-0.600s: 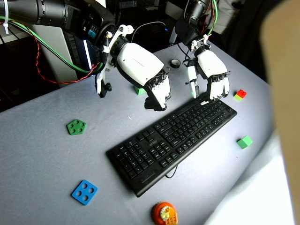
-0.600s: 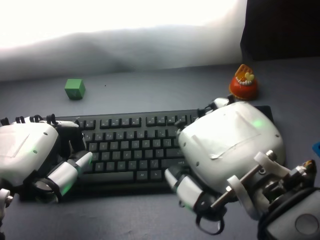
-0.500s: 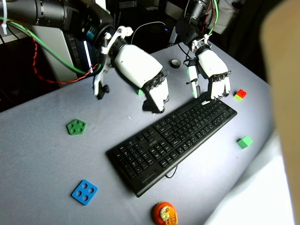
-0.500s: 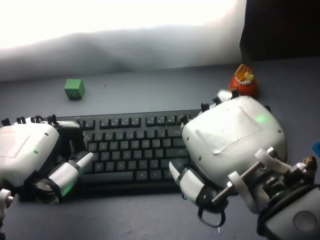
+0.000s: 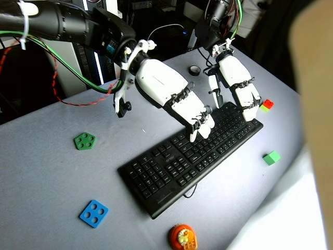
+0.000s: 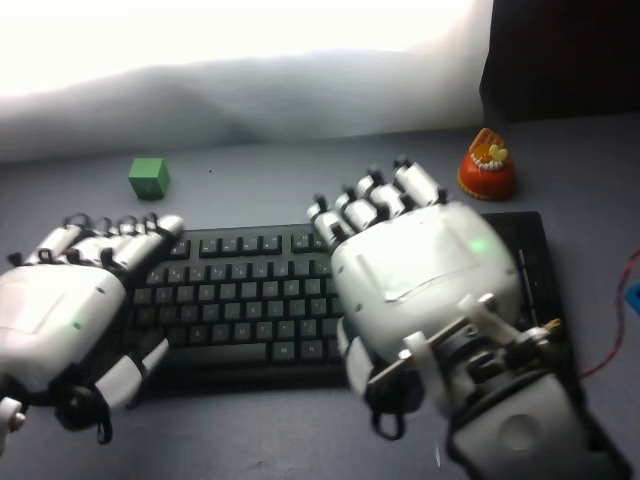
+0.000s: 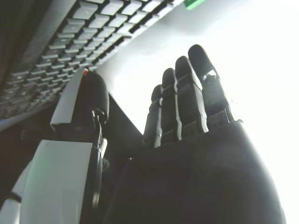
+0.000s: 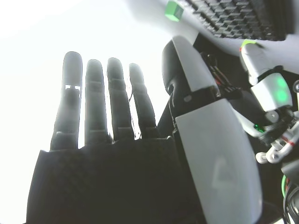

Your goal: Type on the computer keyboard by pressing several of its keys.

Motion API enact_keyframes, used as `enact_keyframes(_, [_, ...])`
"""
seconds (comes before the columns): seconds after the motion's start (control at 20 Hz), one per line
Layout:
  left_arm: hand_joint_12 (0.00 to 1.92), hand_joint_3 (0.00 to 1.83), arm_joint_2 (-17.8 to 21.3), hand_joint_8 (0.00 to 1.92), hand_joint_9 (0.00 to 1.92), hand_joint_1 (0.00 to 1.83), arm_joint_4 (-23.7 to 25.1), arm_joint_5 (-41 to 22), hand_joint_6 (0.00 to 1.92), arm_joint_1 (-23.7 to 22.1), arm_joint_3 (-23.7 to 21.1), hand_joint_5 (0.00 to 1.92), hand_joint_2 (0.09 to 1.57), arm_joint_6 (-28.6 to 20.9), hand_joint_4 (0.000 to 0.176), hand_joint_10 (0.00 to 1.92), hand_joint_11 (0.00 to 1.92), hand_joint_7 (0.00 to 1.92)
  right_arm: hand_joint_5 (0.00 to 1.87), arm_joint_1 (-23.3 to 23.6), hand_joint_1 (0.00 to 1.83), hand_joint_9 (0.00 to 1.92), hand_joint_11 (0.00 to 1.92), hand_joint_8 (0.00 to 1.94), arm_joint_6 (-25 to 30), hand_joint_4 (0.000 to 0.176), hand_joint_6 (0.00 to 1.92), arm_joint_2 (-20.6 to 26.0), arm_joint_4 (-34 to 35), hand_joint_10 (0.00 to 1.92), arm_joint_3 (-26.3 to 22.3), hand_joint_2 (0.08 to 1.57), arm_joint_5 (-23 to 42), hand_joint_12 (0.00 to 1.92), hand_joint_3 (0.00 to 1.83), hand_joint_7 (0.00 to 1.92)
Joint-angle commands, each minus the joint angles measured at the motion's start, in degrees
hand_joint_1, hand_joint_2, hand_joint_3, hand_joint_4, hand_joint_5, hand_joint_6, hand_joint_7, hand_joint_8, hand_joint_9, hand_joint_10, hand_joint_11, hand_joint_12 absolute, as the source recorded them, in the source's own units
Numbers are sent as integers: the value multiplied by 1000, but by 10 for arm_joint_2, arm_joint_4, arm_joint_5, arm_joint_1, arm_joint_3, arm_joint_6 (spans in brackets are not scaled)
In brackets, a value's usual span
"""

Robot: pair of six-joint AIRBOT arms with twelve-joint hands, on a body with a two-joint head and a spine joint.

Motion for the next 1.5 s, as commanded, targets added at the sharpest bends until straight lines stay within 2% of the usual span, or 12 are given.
enact_keyframes(0.0, [939, 3, 4, 2, 258, 927, 28, -51, 6, 0, 3, 147, 1348, -1, 11, 32, 0, 244, 339, 2, 965, 249, 0, 16, 8, 0, 169, -4, -60, 316, 3, 1281, 26, 1289, 0, 446])
enact_keyframes(0.2, [1063, 0, 4, 13, 314, 976, 39, -18, 22, 1, 6, 225, 1338, 21, 12, 41, 0, 311, 303, 7, 980, 174, 0, 31, 32, 0, 272, -60, -60, 828, 65, 1284, 25, 1423, 0, 529])
enact_keyframes(0.4, [1126, 0, 2, 14, 340, 961, 39, 9, 30, -8, 8, 282, 1343, 50, 0, 44, 0, 357, 261, 1, 987, 187, 0, 41, 40, 0, 312, -113, -60, 899, 126, 1283, 26, 1470, 0, 547])
enact_keyframes(0.6, [1113, 2, 2, 7, 337, 946, 39, 21, 14, -11, 11, 264, 1336, 61, 3, 38, 0, 354, 194, -15, 974, 164, 0, 57, 62, 0, 433, -170, -68, 1051, 202, 1286, 13, 1593, 2, 531])
enact_keyframes(0.8, [1123, 0, 2, 9, 350, 1034, 39, 37, 21, -11, 15, 297, 1329, 69, 3, 37, 0, 375, 175, -20, 976, 180, 0, 122, 78, 0, 514, -202, -69, 1134, 246, 1276, 1, 1661, 0, 535])
enact_keyframes(1.0, [1120, 3, 5, 15, 351, 957, 39, 58, 22, -14, 17, 309, 1333, 71, 6, 35, 0, 366, 294, -25, 1010, 152, 0, 491, 90, 0, 593, -221, -69, 1121, 265, 1262, 0, 1646, 0, 396])
enact_keyframes(1.1, [1060, 0, 8, 15, 354, 964, 39, 62, 95, -13, 16, 529, 1336, 72, 0, 32, 0, 375, 344, -29, 1017, 120, 0, 440, 92, 0, 761, -227, -69, 1001, 266, 1261, -1, 1550, 1, 413])
enact_keyframes(1.15, [1060, 0, 8, 15, 354, 964, 39, 62, 95, -12, 15, 529, 1336, 72, 0, 32, 0, 375, 344, -30, 1017, 120, 0, 440, 92, 0, 761, -228, -67, 1001, 266, 1261, -2, 1550, 1, 413])
enact_keyframes(1.25, [1078, 3, 10, 28, 414, 958, 39, 62, 14, -11, 15, 356, 1352, 72, 0, 53, 0, 434, 217, -30, 1020, 266, 0, 523, 92, 0, 589, -230, -43, 1088, 267, 1244, -10, 1612, 0, 522])
enact_keyframes(1.3, [1127, 9, 11, 20, 440, 933, 39, 63, 2, -11, 15, 129, 1380, 73, 0, 58, 0, 452, 367, -30, 988, 189, 0, 571, 93, 0, 534, -230, -39, 1135, 267, 1269, -14, 1662, 4, 429])
enact_keyframes(1.35, [1127, 9, 11, 20, 440, 933, 39, 63, 2, -10, 15, 129, 1380, 74, 0, 58, 0, 452, 367, -30, 988, 189, 0, 571, 93, 0, 534, -230, -39, 1135, 268, 1269, -14, 1662, 4, 429])
enact_keyframes(1.45, [1028, 7, 12, 0, 369, 877, 39, 63, 80, -8, 15, 365, 1395, 74, 0, 22, 0, 410, 471, -27, 959, 67, 0, 372, 93, 0, 670, -230, -39, 978, 274, 1280, -17, 1563, 2, 375])
